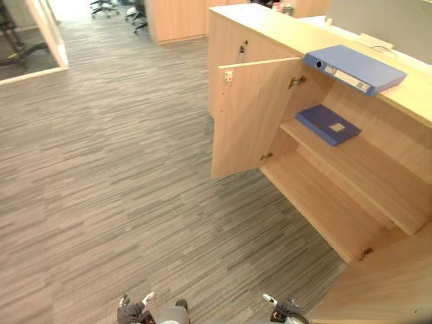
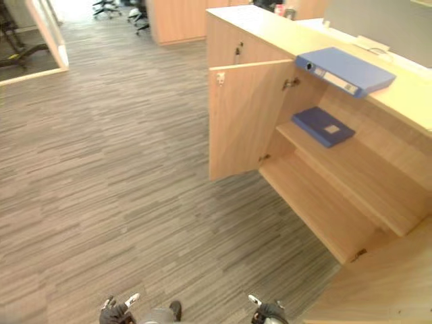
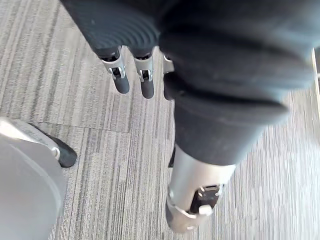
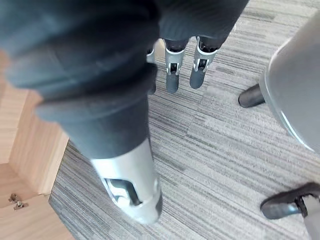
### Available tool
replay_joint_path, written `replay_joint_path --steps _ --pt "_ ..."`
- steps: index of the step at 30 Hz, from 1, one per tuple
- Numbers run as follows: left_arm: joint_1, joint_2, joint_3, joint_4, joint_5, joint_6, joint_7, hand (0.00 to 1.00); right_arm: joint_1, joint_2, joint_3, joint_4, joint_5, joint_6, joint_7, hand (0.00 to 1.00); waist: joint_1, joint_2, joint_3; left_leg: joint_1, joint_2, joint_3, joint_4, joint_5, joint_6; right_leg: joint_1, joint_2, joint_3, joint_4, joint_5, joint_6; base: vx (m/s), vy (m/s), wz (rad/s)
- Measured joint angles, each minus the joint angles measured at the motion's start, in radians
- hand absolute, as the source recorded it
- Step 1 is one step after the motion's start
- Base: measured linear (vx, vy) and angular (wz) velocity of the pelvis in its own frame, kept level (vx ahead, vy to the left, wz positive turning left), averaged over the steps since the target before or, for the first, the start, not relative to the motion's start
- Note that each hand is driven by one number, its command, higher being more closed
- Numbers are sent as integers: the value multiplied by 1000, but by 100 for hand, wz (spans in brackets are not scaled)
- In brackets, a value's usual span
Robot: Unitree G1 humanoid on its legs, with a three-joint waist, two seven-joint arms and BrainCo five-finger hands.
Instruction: Walk over to the cabinet, pick up the folder, carry it to the office cabinet, place the folder inside the office cabinet, then close the office cabinet door
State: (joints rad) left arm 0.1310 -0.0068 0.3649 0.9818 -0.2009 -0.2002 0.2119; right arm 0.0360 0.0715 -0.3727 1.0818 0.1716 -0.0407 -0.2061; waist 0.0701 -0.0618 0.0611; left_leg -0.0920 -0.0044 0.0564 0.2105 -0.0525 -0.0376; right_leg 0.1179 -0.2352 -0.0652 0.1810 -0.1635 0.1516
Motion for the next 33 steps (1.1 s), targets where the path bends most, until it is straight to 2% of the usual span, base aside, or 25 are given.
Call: replay_joint_path --steps 2,3,4,6,7,9,10,11,13,14,15,16,17,18,19,20,22,23,25,26,27,28,29,30,33 --pt "-5 1 -37 3 31 9 0 0 7 -8 -28 -22 -3 0 8 0 -13 20 -3 37 -20 23 -27 -15 23 -60 -32 20 132 0 0 125 260 -64" --pt "-11 1 -55 2 51 13 0 0 10 -12 -42 -30 -5 1 7 0 -15 24 -3 71 -33 48 -54 -16 29 -147 -58 24 294 0 -11 70 264 -55" --pt "-13 6 -72 2 54 15 -1 0 12 -22 -49 -31 -5 2 7 0 -21 26 5 113 -51 74 -80 -21 42 -213 -93 14 440 13 -63 76 295 -53" --pt "-1 8 -78 8 57 17 -2 0 28 -31 -51 -31 -5 1 7 0 -35 22 6 167 -71 112 -113 -30 54 -240 -143 -44 539 45 -122 67 229 -58" --pt "4 8 -78 8 59 17 -3 0 39 -34 -56 -31 -5 -1 7 0 -39 27 1 195 -77 139 -140 -28 57 -238 -179 -119 542 46 -124 54 124 -67" --pt "6 8 -82 8 73 18 -3 0 35 -42 -57 -28 -14 0 6 0 -49 30 3 211 -70 167 -161 -25 63 -240 -195 -199 521 31 -102 84 74 -72" --pt "4 13 -107 15 80 18 -3 0 25 -46 -56 -24 -36 0 6 0 -55 41 16 215 -38 179 -170 -24 65 -241 -161 -250 489 -16 -71 114 31 -68" --pt "-3 13 -119 24 82 18 -3 0 24 -50 -57 -24 -35 0 6 0 -60 51 22 216 -17 180 -171 -26 63 -243 -138 -274 485 -43 -64 108 -68 -53" --pt "-22 12 -146 40 83 19 -3 0 12 -56 -56 -27 -34 -1 6 0 -75 75 41 227 45 181 -172 -47 55 -279 -47 -319 485 -83 -63 60 -148 -28" --pt "-31 18 -146 42 84 19 -4 0 1 -55 -45 -27 -35 -2 5 0 -74 65 62 255 66 183 -174 -66 35 -313 -7 -340 471 -81 -66 61 -193 -21" --pt "-33 21 -144 43 87 19 -5 0 0 -55 -30 -27 -35 -2 5 0 -75 57 67 267 66 183 -174 -71 27 -322 -1 -346 450 -77 -72 111 -337 2" --pt "-29 32 -139 42 93 19 -10 0 3 -50 -18 -26 -35 -2 4 0 -74 27 71 290 44 173 -172 -89 3 -317 0 -337 346 -46 -98 114 -292 34" --pt "-33 30 -137 48 93 21 -12 0 11 -51 -28 -26 -27 -3 6 0 -80 20 78 309 34 147 -171 -99 -7 -306 -4 -344 338 -37 -169 157 -292 35" --pt "-30 17 -134 50 94 24 -13 0 11 -59 -28 -27 -34 -3 6 0 -77 41 74 313 47 134 -172 -108 1 -299 9 -356 330 -55 -153 199 -212 23" --pt "-26 -13 -109 44 96 23 -19 0 9 -70 -28 -28 -35 -4 8 0 -74 71 67 312 71 101 -168 -120 -10 -293 43 -373 318 -80 -160 220 -199 6" --pt "-26 -17 -102 44 96 23 -21 0 8 -72 -30 -28 -35 -3 7 0 -74 77 68 313 86 94 -168 -126 -16 -289 59 -380 315 -91 -164 266 -268 6" --pt "-19 -19 -85 40 98 32 -26 0 14 -66 -40 -25 -33 -2 6 0 -75 83 68 310 163 78 -120 -149 -46 -234 144 -405 263 -111 -186 320 -330 1" --pt "-18 -17 -82 36 102 35 -29 0 16 -63 -40 -26 -32 -2 6 0 -75 88 64 299 183 69 -82 -160 -61 -214 165 -412 240 -110 -190 380 -344 7" --pt "-19 -9 -61 -1 117 38 -38 0 26 -53 -35 -29 -25 -2 7 0 -80 77 67 168 241 45 253 -206 -131 -122 221 -430 138 -105 -199 322 -228 13" --pt "-19 -13 -51 -14 116 39 -40 0 28 -54 -35 -29 -21 -2 7 0 -78 78 67 123 257 40 367 -207 -134 -102 232 -431 119 -103 -202 255 -109 -5" --pt "-15 -26 -30 -43 114 39 -41 0 32 -58 -29 -28 -5 -2 6 0 -73 83 66 45 279 35 578 -203 -141 -58 249 -429 86 -103 -203 363 -74 -16" --pt "-9 -28 -23 -54 111 39 -39 0 33 -59 -20 -29 6 -2 5 0 -69 82 69 -14 292 46 729 -204 -139 -4 260 -425 50 -102 -204 412 -31 -14" --pt "-10 -26 -24 -55 110 39 -38 0 35 -60 -18 -28 7 -2 6 0 -68 81 69 -37 295 56 780 -206 -133 22 262 -422 32 -102 -204 499 0 -14" --pt "-10 -27 -24 -67 100 39 -34 0 34 -60 -8 -28 7 -1 5 0 -64 79 71 -83 293 74 833 -221 -107 64 261 -407 3 -102 -204 467 57 -33" --pt "-13 -22 -24 -80 66 33 -20 0 -6 -60 21 -23 7 0 5 0 -33 66 84 -179 267 113 737 -260 -42 112 217 -335 -17 -101 -201 334 153 -60"
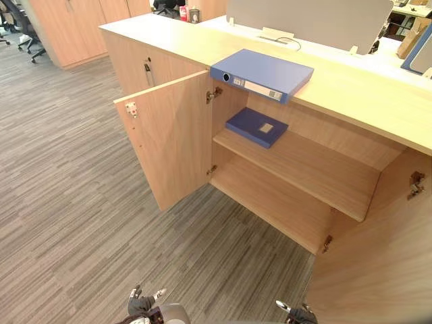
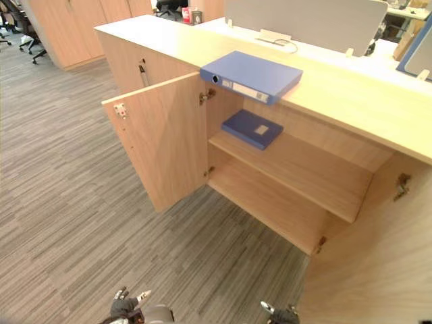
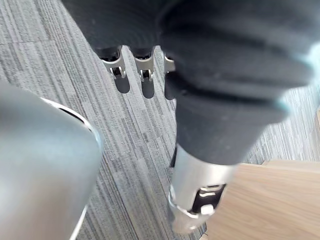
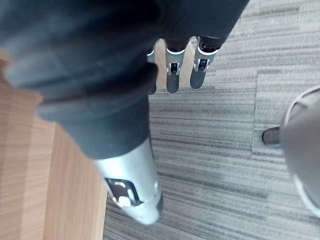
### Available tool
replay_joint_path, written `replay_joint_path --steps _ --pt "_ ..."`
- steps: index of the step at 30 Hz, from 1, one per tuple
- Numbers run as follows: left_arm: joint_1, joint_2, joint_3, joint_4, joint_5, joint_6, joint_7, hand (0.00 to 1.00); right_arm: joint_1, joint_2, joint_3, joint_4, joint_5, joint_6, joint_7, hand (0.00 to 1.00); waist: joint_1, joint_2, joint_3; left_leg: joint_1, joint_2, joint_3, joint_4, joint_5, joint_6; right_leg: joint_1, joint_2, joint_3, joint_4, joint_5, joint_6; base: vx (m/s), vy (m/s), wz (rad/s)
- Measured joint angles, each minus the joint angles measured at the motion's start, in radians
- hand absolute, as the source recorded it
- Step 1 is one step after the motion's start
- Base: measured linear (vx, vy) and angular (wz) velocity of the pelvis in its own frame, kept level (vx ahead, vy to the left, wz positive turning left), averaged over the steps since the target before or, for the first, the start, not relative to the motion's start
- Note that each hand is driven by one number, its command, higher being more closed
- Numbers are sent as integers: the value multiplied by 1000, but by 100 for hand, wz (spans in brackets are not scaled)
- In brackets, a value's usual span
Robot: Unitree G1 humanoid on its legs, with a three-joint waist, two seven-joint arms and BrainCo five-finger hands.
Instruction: Walk over to the cabinet, pick up the folder, carry it to the office cabinet, place the folder inside the office cabinet, then close the office cabinet door
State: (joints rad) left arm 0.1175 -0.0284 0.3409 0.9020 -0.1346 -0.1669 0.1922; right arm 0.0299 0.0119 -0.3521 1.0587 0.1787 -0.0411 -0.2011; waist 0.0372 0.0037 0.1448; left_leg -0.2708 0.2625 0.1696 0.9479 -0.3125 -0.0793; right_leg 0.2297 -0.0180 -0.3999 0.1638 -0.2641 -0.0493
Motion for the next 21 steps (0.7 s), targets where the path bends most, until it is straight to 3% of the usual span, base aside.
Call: replay_joint_path --steps 2,3,4,5,6,7,8,10,11,13,15,17,19,20,21 --pt "-8 9 -7 -4 -16 -5 8 0 -26 6 2 0 0 -1 0 0 13 -20 12 -35 -43 -16 -203 2 16 22 -60 27 1 4 12 296 244 -64" --pt "-11 13 -9 -5 -16 -6 11 0 -36 7 4 -1 -1 -1 0 0 13 -24 15 -46 -57 -34 -332 39 17 37 -89 28 0 8 27 457 432 -63" --pt "-12 13 -6 -5 -17 -11 16 0 -37 5 30 -5 -2 -3 -1 0 19 -27 17 -45 -73 -69 -489 226 26 70 -128 36 -5 6 82 331 319 -41" --pt "-12 13 -5 -5 -17 -11 17 0 -35 4 35 -5 -2 -3 -2 0 21 -28 17 -37 -77 -67 -501 273 6 74 -134 39 -6 9 89 493 460 -25" --pt "-21 25 0 -3 -18 -14 21 0 -35 25 62 -3 -3 -1 -5 0 22 -61 11 -22 -124 -44 -514 263 10 69 -180 49 -14 22 112 367 344 3" --pt "-30 32 4 -5 -19 -22 24 0 -47 46 69 -3 -3 -1 -6 0 25 -74 11 -31 -136 -53 -502 251 19 56 -177 63 -37 82 106 427 410 4" --pt "-31 33 12 2 -19 -21 24 0 -54 56 67 -3 -3 -1 -6 0 32 -77 11 -33 -138 -54 -492 243 19 54 -178 64 -45 115 105 315 318 -6" --pt "-25 23 79 25 -42 -15 28 0 -64 60 52 -5 -3 -2 -5 0 45 -74 4 -9 -158 -40 -477 227 41 68 -214 84 -54 220 150 288 274 -21" --pt "-22 24 93 35 -45 -14 30 0 -65 60 52 -5 -3 -1 -5 0 48 -77 0 8 -164 -26 -490 225 44 68 -226 91 -52 236 155 236 220 -45" --pt "7 34 117 71 -62 -8 39 0 -52 60 21 -4 -4 -2 -5 0 62 -90 -23 89 -221 30 -590 223 47 50 -298 144 -34 265 171 184 171 -67" --pt "15 35 113 89 -62 -2 42 0 -35 50 21 -3 -4 0 -5 0 61 -83 -43 124 -260 54 -649 225 54 10 -345 178 4 266 172 133 162 -62" --pt "23 35 98 94 -60 2 43 0 -4 41 20 -3 -8 4 -4 0 61 -67 -52 188 -307 77 -729 223 74 -76 -410 208 154 268 169 121 220 -59" --pt "22 39 63 96 -59 2 45 0 22 29 6 -8 -10 9 -3 0 46 -62 -53 256 -341 97 -787 222 85 -157 -477 196 337 294 120 93 173 -30" --pt "22 47 43 104 -57 2 44 0 25 22 -5 -3 -11 10 -4 0 26 -57 -55 291 -347 112 -807 220 92 -183 -514 145 430 312 43 84 123 -23" --pt "24 54 27 107 -55 2 44 0 25 21 -5 -6 -11 9 -5 0 12 -55 -60 320 -349 125 -831 222 98 -203 -536 89 499 309 32 98 110 -46"
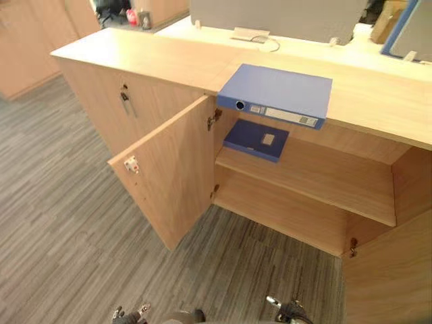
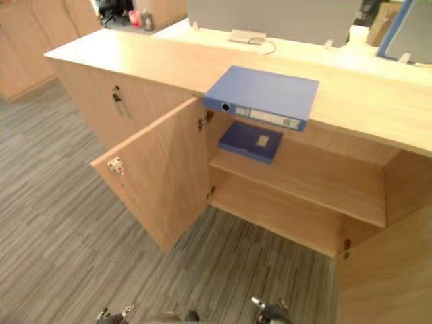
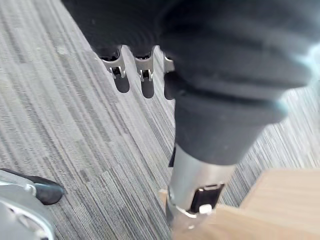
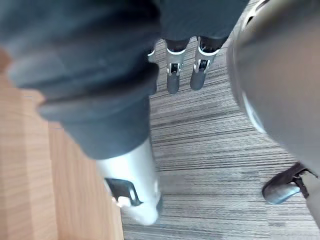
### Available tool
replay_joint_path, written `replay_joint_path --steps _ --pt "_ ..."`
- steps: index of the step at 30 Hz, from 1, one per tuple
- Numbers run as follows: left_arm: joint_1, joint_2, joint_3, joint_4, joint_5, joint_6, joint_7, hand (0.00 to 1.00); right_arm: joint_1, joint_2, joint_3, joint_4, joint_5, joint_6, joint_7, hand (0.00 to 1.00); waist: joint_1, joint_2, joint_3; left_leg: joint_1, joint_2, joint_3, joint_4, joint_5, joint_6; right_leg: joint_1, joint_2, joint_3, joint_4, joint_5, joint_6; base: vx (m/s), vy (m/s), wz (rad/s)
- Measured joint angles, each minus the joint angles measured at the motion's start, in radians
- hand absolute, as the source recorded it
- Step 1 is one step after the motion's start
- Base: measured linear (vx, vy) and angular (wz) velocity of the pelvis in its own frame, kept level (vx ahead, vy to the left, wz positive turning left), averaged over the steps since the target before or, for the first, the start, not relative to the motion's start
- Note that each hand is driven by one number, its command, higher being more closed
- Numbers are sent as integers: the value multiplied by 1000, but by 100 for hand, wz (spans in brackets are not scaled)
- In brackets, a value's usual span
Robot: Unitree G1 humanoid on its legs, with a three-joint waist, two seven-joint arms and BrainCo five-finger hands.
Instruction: Walk over to the cabinet, pick up the folder, carry it to the office cabinet, place the folder inside the office cabinet, then close the office cabinet door
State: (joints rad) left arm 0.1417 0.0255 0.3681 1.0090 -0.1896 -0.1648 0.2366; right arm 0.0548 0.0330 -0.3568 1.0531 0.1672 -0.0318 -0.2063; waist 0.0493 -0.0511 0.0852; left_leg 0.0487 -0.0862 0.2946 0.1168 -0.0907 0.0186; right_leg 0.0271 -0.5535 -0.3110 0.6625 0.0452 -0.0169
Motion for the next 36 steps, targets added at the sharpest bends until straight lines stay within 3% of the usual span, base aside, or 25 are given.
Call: replay_joint_path --steps 2,3,6,8,9,11,13,16,18,20,21,23,25,27,28,29,30,31,32,33,34,36 --pt "-8 7 -50 1 8 -1 0 0 -4 -1 13 1 -15 -4 0 0 -12 7 -4 58 24 30 -43 7 8 -31 19 -106 47 -95 38 85 31 -55" --pt "-18 9 -86 3 28 -1 -1 0 -6 -6 29 0 -27 -10 0 0 -19 12 -1 62 48 40 -45 7 8 -56 69 -140 42 -167 70 77 -39 -33" --pt "-57 4 -151 23 43 -1 -3 0 -22 -18 36 1 -31 -10 -2 0 -45 32 18 85 112 41 -47 7 0 -100 204 -183 -31 -253 85 77 -165 -19" --pt "-70 0 -155 21 51 -3 -5 0 -21 -17 37 1 -31 -10 -5 0 -52 20 30 115 121 50 -65 2 -21 -117 241 -208 -120 -244 79 29 -212 -11" --pt "-76 7 -152 17 67 -5 -5 0 -12 -10 45 3 -31 -9 -8 0 -52 -3 41 135 104 49 -65 -14 -29 -118 243 -207 -211 -205 55 8 -231 -1" --pt "-78 -12 -148 21 110 -3 -4 0 -10 -25 44 1 -31 -11 -15 0 -59 13 42 146 118 19 -79 -23 -50 -114 274 -209 -222 -222 46 33 -209 -6" --pt "-74 -27 -143 18 152 -3 -6 0 -10 -33 36 2 -30 -11 -16 0 -59 39 52 144 162 3 -85 -26 -74 -108 337 -222 -262 -238 29 99 -218 -12" --pt "-54 -25 -129 18 159 0 -22 0 2 -24 23 1 -28 -10 -20 0 -59 48 44 147 237 -30 -56 -50 -105 -43 446 -237 -360 -240 20 157 -234 -9" --pt "-49 -23 -125 17 160 1 -30 0 6 -22 21 1 -28 -11 -20 0 -57 51 43 144 272 -35 -7 -73 -132 -7 488 -238 -405 -231 2 262 -210 -13" --pt "-38 -22 -115 10 159 3 -37 0 10 -11 -9 1 -26 -10 -20 0 -56 54 39 114 314 -35 139 -112 -172 48 527 -231 -459 -234 -8 312 -126 -16" --pt "-37 -22 -114 5 159 4 -38 0 10 -11 -10 1 -27 -11 -19 0 -57 55 40 90 324 -36 208 -126 -169 63 531 -227 -471 -234 -9 254 -27 -18" --pt "-40 -30 -85 -24 153 8 -39 0 7 -21 17 -1 -28 -10 -18 0 -49 63 43 -55 377 -68 589 -134 -168 116 545 -199 -510 -234 -9 279 1 -35" --pt "-39 -39 -77 -51 150 7 -30 0 1 -33 43 0 -28 -10 -22 0 -43 71 61 -145 400 -88 812 -176 -149 183 549 -159 -540 -234 -9 310 55 -48" --pt "-39 -30 -101 -58 152 7 -28 0 -13 -32 43 4 -27 -9 -24 0 -34 69 65 -198 377 -85 804 -207 -135 209 529 -129 -546 -233 -8 294 162 -62" --pt "-41 -22 -129 -74 158 2 -26 0 -40 -30 44 12 -27 -9 -31 0 -22 64 72 -250 328 -103 701 -228 -110 212 483 -91 -529 -232 -4 324 277 -79" --pt "-43 -21 -140 -80 160 -1 -26 0 -49 -28 44 12 -27 -10 -33 0 -17 62 76 -266 303 -122 640 -226 -109 212 463 -82 -520 -232 1 295 345 -81" --pt "-47 -20 -152 -80 161 -4 -26 0 -61 -27 44 12 -27 -10 -33 0 -10 64 81 -279 271 -169 513 -204 -107 212 435 -65 -507 -232 20 191 266 -69" --pt "-44 -24 -165 -76 158 -7 -27 0 -61 -31 44 13 -30 -10 -34 0 -4 83 77 -276 245 -229 373 -49 -107 219 428 -52 -507 -235 75 185 276 -53" --pt "-50 -18 -168 -70 162 -7 -27 0 -63 -16 48 16 -30 -9 -34 0 -6 69 73 -266 216 -226 373 -53 -100 226 404 -43 -516 -237 80 273 307 -10" --pt "-59 -2 -174 -70 175 -9 -27 0 -67 3 59 20 -30 -7 -33 0 -14 37 73 -252 180 -227 334 -43 -84 217 377 -31 -526 -232 83 269 321 23" --pt "-60 8 -172 -66 191 -7 -27 0 -70 11 69 19 -31 -7 -33 0 -17 22 65 -250 163 -224 315 -40 -79 192 377 -25 -531 -197 82 249 279 24" --pt "-60 12 -161 -56 191 -3 -27 0 -80 15 75 15 -30 -7 -33 0 -7 18 63 -197 142 -200 257 -29 -62 198 356 -29 -529 -164 87 138 161 -14"
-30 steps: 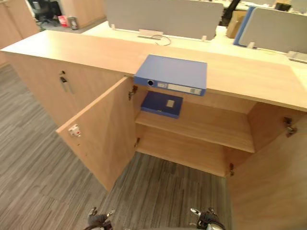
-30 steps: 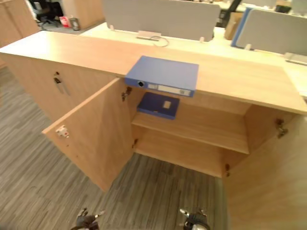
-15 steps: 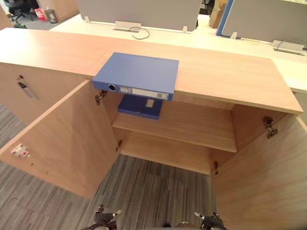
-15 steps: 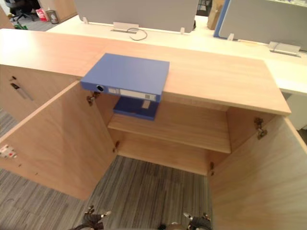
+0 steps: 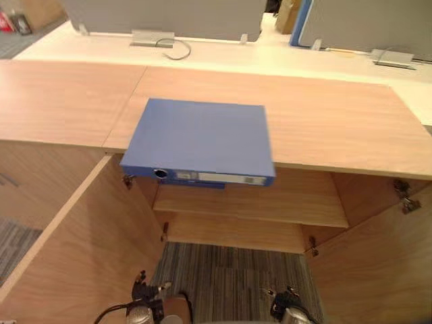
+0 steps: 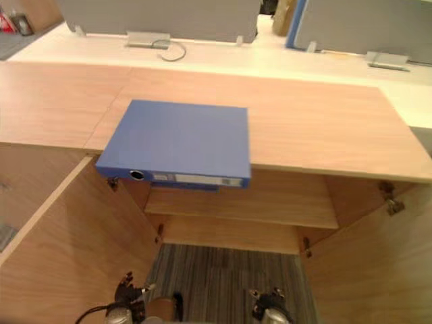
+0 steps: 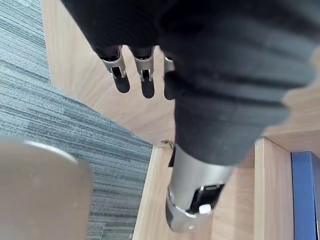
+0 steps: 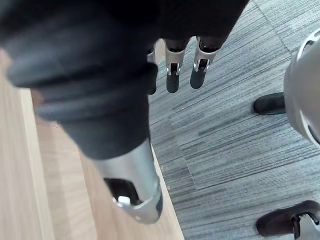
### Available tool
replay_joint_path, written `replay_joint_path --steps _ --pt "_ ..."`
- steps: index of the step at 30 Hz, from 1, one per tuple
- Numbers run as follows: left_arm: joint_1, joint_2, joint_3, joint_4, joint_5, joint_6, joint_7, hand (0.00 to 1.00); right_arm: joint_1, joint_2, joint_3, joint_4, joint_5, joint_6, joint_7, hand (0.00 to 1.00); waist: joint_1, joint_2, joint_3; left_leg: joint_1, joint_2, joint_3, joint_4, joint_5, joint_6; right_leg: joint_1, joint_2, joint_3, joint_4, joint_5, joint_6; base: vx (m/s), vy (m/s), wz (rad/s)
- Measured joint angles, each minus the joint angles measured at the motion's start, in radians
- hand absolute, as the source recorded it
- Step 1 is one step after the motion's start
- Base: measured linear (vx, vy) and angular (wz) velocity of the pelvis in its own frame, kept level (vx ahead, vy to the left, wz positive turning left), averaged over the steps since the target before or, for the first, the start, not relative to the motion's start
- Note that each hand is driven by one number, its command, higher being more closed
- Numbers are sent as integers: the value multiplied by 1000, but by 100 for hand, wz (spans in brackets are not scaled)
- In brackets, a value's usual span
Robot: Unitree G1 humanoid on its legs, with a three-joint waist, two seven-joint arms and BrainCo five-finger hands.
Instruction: Walk over to the cabinet, pick up the folder, carry it to the office cabinet, place the folder inside the office cabinet, then close the office cabinet door
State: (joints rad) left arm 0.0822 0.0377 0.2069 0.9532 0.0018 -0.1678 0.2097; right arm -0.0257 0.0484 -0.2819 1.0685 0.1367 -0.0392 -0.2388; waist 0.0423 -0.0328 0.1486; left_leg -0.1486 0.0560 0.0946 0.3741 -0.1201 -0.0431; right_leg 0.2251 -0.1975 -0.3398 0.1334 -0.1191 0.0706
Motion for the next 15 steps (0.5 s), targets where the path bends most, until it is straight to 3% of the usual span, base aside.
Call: replay_joint_path --steps 3,10,15 --pt "4 12 0 29 -2 2 -2 0 -2 7 3 -15 0 -5 6 0 3 -1 -15 83 -28 37 -119 33 23 6 -29 17 -5 21 15 121 71 -28" --pt "4 2 4 62 -64 12 -52 0 42 -8 -2 0 -1 1 28 0 -9 2 -25 171 -32 47 -347 157 0 1 -10 16 -40 33 34 20 -92 -8" --pt "34 23 -34 80 -373 23 -181 0 73 -41 -14 37 -1 20 66 0 -24 3 -34 216 -39 37 -461 223 -2 0 -3 13 -55 33 34 -29 -23 2"
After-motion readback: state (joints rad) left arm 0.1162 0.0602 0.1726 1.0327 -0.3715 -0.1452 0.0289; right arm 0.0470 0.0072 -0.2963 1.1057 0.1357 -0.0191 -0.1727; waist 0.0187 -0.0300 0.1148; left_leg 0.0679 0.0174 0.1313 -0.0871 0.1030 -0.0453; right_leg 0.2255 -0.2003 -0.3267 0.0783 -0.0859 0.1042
